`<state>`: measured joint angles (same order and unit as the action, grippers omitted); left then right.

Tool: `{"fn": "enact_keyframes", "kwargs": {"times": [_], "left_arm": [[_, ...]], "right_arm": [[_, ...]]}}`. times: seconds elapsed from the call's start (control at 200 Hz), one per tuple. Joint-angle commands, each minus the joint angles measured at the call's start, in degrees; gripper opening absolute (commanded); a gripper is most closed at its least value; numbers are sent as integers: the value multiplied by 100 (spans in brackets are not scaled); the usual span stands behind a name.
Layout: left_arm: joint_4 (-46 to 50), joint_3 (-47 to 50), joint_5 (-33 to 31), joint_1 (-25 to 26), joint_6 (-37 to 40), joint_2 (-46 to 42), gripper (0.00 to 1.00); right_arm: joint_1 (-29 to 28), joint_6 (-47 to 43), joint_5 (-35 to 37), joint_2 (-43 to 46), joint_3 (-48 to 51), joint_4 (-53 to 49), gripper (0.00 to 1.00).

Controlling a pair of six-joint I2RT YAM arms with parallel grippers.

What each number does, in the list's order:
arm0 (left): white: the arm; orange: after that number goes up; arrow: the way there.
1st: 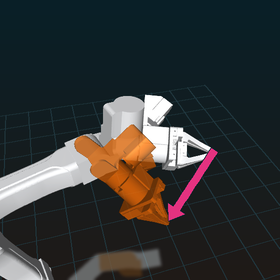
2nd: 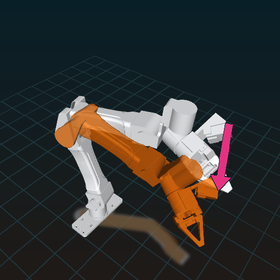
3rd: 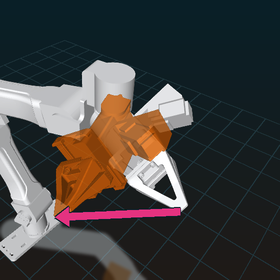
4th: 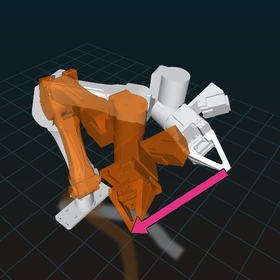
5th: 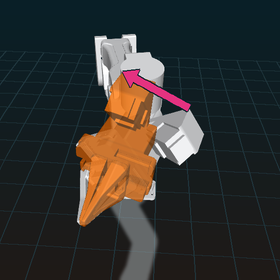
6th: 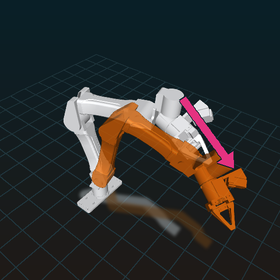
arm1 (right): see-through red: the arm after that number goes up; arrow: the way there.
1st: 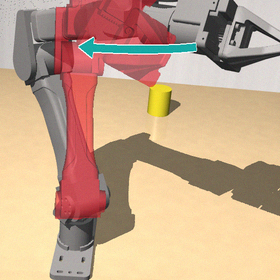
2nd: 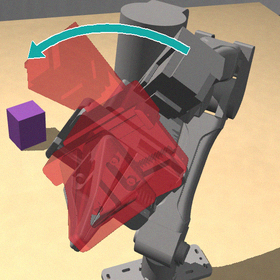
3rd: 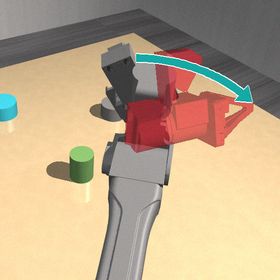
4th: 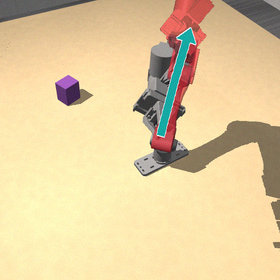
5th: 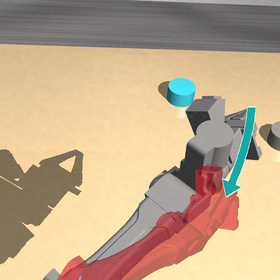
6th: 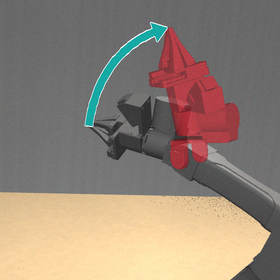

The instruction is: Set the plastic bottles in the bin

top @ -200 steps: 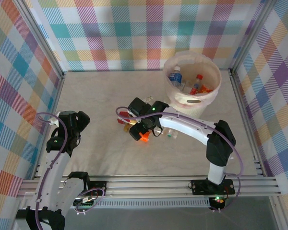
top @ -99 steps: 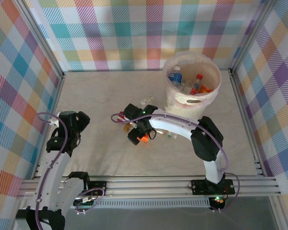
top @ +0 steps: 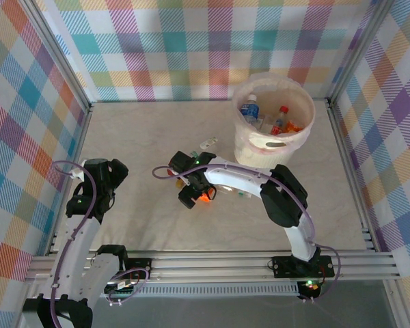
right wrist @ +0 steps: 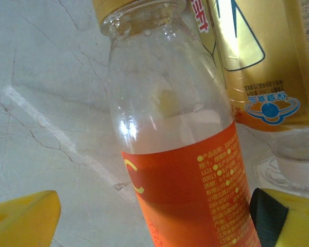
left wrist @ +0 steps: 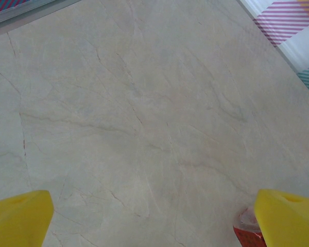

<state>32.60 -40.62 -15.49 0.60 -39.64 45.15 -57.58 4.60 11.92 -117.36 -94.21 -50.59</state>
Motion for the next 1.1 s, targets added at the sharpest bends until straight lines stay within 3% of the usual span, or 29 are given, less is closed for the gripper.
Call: {"fn": "enact_keyframes", "kwargs": {"times": [0.0, 1.095], "left_arm": [[-149, 89, -35, -69, -44, -41, 100], [-200, 68, -28, -69, -44, 65, 100]], "right_arm": [[-73, -108, -39, -130, -192, -74, 94], [-392, -190, -684, -1035, -694, -160, 85]]}}
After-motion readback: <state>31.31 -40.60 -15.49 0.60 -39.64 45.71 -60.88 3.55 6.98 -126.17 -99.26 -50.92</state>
